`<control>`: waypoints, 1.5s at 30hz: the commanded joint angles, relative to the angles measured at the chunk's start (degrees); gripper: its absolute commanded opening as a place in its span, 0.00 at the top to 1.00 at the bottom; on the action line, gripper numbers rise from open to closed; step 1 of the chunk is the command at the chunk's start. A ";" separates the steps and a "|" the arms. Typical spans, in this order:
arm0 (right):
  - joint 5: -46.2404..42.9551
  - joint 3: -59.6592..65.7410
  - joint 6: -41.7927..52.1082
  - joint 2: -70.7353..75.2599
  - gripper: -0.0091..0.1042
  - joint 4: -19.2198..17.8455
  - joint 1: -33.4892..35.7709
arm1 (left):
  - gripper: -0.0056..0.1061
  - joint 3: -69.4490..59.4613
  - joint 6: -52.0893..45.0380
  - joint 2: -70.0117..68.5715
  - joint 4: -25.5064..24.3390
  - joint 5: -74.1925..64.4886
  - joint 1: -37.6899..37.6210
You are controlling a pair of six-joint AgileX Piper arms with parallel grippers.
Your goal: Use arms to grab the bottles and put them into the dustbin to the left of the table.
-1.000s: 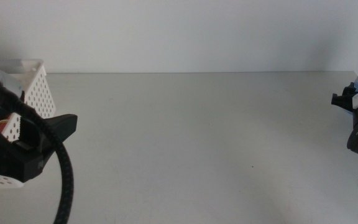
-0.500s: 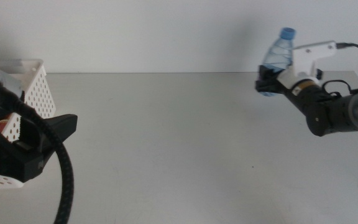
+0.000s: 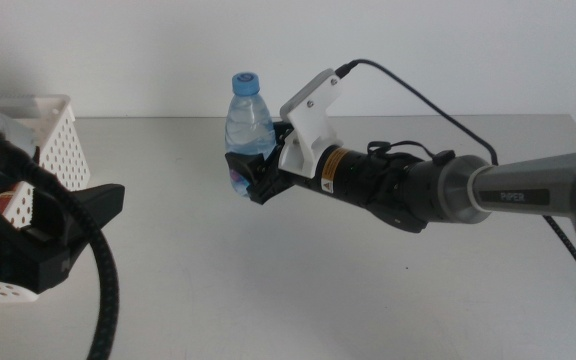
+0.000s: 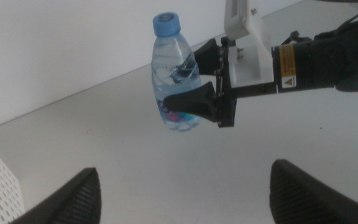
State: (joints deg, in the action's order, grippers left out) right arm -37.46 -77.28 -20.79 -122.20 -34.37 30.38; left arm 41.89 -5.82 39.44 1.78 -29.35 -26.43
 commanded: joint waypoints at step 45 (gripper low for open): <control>-2.81 29.34 -10.72 27.87 0.32 -6.13 -2.33 | 0.13 1.58 0.63 -0.06 0.33 3.88 -0.39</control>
State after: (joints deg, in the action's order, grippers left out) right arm -37.64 -48.32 -30.57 -99.83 -41.02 28.67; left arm 41.89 -5.82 39.44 1.78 -29.54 -26.43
